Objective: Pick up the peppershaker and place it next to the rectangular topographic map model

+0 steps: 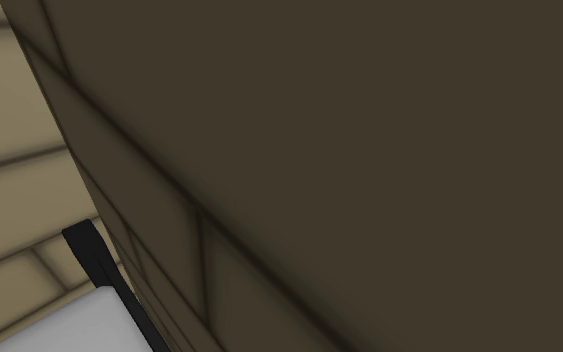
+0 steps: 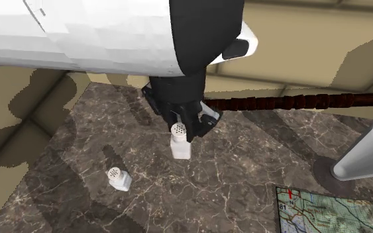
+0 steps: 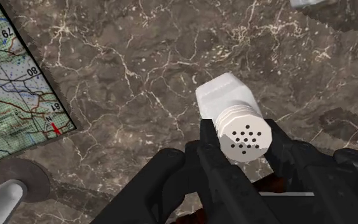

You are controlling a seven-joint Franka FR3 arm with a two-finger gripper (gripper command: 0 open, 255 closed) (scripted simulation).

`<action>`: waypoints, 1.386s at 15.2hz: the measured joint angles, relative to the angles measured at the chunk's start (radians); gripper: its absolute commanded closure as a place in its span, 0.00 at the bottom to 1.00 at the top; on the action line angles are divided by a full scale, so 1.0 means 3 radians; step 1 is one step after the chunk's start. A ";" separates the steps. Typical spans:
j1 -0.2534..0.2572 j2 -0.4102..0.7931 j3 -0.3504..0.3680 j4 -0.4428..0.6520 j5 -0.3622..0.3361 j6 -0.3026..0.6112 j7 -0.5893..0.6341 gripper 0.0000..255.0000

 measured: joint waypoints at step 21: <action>-0.0532 -0.1931 -0.1283 -0.1218 -0.0781 -0.0679 -0.1433 1.00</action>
